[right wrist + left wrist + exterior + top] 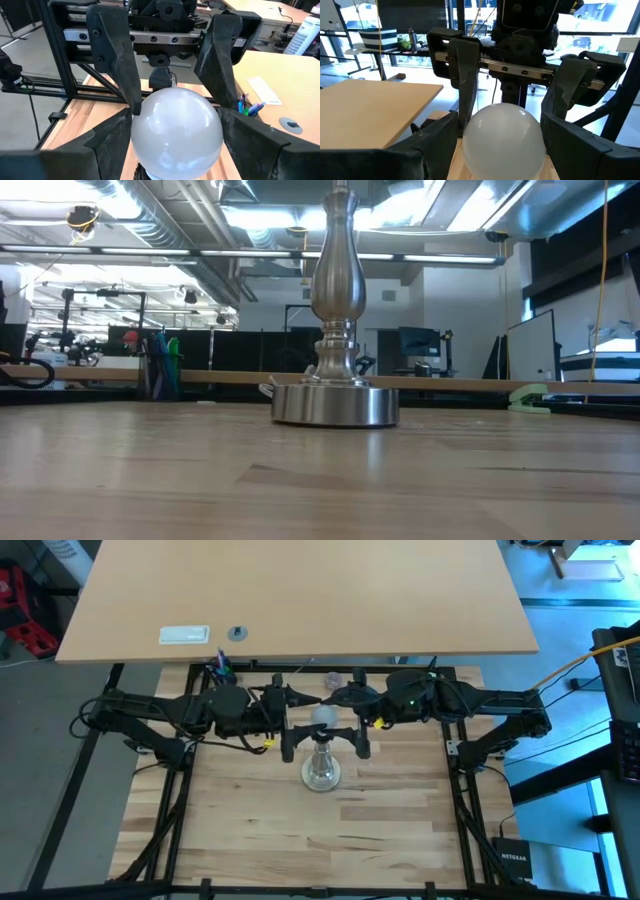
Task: Screw lightbulb
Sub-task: Insert the lightbulb into the silver lamp
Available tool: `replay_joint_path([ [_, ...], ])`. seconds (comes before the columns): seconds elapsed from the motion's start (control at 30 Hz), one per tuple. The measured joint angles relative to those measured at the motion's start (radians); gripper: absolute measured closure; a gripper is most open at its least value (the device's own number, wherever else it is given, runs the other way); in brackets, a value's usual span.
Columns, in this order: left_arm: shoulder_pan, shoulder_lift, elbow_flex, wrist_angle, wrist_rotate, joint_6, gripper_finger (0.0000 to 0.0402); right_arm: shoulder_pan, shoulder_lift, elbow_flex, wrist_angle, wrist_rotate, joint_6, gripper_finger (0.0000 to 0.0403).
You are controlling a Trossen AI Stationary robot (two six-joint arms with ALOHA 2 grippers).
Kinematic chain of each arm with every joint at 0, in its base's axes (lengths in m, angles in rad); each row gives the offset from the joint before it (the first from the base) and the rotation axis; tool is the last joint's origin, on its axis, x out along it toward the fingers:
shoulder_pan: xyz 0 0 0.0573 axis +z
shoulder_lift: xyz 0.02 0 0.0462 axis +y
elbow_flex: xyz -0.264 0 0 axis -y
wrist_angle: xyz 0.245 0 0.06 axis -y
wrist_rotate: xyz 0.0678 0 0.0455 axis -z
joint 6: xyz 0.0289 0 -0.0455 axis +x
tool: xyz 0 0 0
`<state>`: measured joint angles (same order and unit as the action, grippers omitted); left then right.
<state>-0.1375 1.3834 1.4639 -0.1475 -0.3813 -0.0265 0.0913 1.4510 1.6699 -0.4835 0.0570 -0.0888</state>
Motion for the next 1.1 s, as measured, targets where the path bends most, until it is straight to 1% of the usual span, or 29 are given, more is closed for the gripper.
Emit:
replay_joint_path([
  [0.23, 0.001, 0.0, 0.0, 0.003, -0.01, 0.002, 0.0135, 0.001, -0.008, 0.014, 0.011, -0.008, -0.006, 0.0112],
  [0.43, 0.002, 0.0, 0.0, -0.008, -0.013, 0.003, 0.0135, 0.002, -0.011, 0.032, 0.008, -0.049, 0.003, 0.0112],
  [0.8, 0.0, 0.0, 0.0, -0.03, -0.007, -0.007, 0.0135, 0.001, -0.017, 0.032, -0.018, -0.041, 0.004, 0.0112],
  [0.93, -0.006, 0.0, 0.0, -0.03, 0.0, -0.01, 0.0135, 0.001, -0.055, 0.032, -0.064, -0.002, 0.006, 0.0112],
  [1.1, -0.012, -0.001, 0.0, -0.032, 0.002, -0.017, 0.0135, 0.001, -0.097, 0.034, -0.197, 0.075, 0.008, 0.0112],
])
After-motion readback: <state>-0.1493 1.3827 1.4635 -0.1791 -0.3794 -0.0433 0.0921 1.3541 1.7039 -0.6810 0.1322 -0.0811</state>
